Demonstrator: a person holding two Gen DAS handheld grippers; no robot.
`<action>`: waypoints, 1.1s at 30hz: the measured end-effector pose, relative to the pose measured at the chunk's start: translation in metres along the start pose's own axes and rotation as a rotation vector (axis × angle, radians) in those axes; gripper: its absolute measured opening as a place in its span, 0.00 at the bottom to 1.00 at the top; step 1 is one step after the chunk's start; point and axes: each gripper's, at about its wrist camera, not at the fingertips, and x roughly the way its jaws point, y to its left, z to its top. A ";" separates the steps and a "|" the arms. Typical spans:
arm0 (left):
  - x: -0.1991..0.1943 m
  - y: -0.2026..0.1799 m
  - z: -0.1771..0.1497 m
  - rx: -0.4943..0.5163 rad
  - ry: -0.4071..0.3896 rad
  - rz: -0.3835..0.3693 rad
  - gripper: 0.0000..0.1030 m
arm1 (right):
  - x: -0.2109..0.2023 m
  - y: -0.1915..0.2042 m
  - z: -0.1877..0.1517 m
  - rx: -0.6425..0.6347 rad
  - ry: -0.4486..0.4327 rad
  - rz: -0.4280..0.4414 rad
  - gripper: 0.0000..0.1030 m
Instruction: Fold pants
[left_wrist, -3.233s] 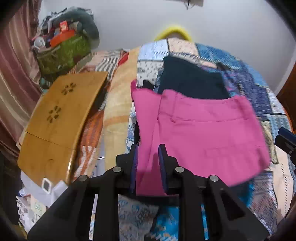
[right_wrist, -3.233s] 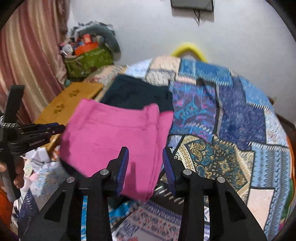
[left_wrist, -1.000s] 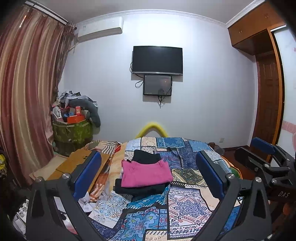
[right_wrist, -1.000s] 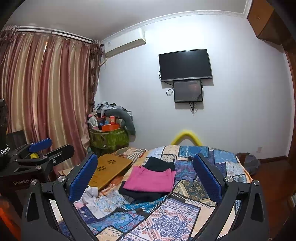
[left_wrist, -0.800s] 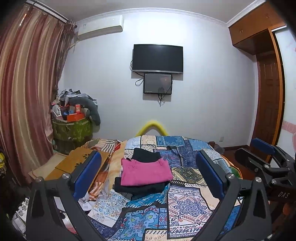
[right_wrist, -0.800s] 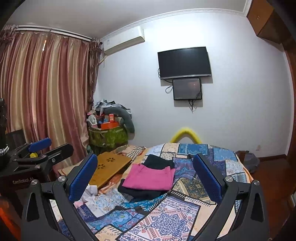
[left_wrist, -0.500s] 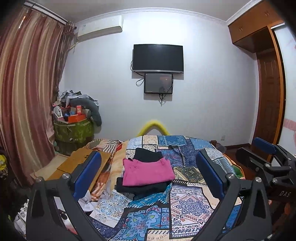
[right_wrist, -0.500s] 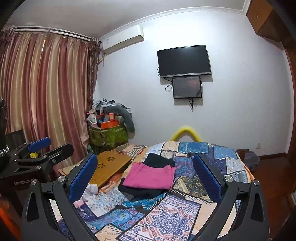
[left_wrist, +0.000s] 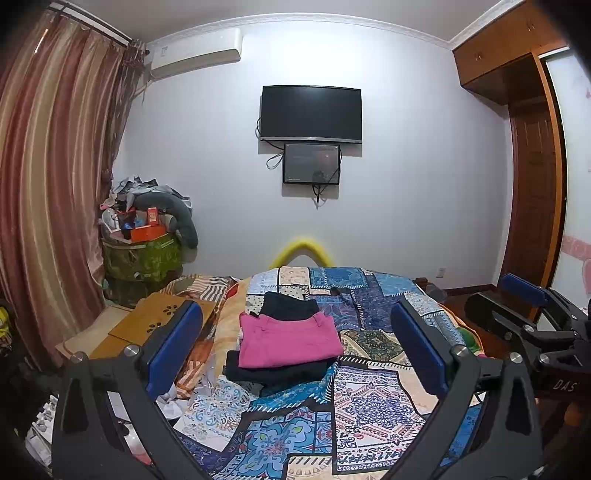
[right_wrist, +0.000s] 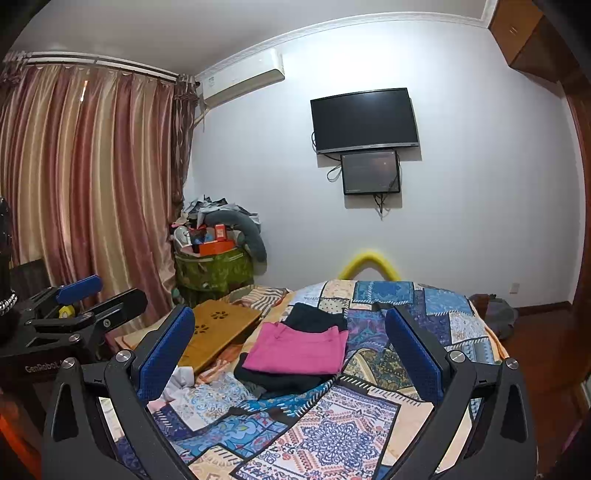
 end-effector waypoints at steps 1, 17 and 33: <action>0.000 0.001 0.000 -0.001 0.001 -0.001 1.00 | 0.000 -0.001 0.000 0.001 0.000 -0.001 0.99; 0.003 -0.004 -0.003 0.021 0.009 -0.014 1.00 | -0.001 -0.004 -0.001 0.005 -0.005 -0.022 0.99; 0.010 0.000 -0.004 -0.013 0.040 -0.052 1.00 | -0.001 -0.006 -0.003 0.014 -0.003 -0.035 0.99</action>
